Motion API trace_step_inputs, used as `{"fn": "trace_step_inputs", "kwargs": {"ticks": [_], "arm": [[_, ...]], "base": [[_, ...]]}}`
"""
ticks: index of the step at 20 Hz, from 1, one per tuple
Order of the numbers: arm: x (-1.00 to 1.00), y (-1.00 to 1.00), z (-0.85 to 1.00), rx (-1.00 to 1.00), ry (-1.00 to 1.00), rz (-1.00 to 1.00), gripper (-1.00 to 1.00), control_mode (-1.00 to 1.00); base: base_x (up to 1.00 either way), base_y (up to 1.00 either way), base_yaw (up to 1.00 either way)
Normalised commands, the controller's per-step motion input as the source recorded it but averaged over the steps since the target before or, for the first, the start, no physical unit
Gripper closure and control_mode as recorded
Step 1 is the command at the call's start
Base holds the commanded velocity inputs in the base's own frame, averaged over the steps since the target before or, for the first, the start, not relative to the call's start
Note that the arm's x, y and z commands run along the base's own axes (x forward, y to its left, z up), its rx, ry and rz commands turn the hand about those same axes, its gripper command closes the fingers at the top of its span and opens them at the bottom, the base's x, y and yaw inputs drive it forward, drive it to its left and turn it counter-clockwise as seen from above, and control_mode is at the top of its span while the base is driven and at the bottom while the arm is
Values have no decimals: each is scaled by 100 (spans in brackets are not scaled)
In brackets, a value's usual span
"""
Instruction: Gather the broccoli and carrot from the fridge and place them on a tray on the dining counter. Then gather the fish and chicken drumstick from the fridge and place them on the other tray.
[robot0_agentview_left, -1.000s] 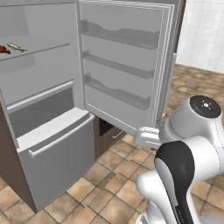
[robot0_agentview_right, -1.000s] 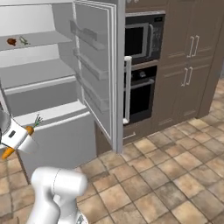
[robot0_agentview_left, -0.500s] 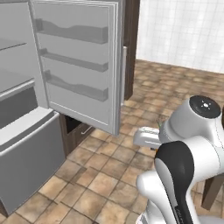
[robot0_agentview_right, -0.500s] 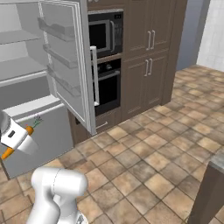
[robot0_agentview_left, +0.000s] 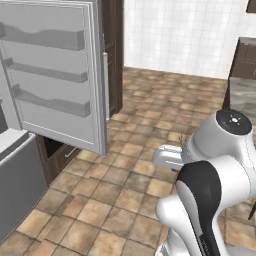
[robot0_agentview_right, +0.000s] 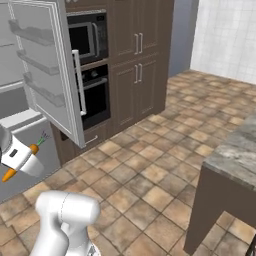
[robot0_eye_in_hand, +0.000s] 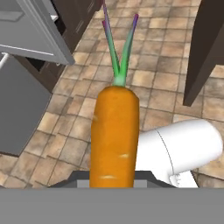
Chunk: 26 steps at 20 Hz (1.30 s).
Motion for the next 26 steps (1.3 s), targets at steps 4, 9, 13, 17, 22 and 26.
{"fn": "trace_step_inputs", "kwargs": {"ticks": [4,9,13,17,22,26], "arm": [[0,0,0,0,0,0,100,100],[0,0,0,0,0,0,100,100],[0,0,0,0,0,0,100,100],[0,0,0,0,0,0,100,100],[0,0,0,0,0,0,100,100],[0,0,0,0,0,0,100,100]], "base": [[-4,-53,-24],[0,-56,-22],[0,-58,-23],[0,-56,-23],[3,-54,-24],[15,-48,-26]]}}
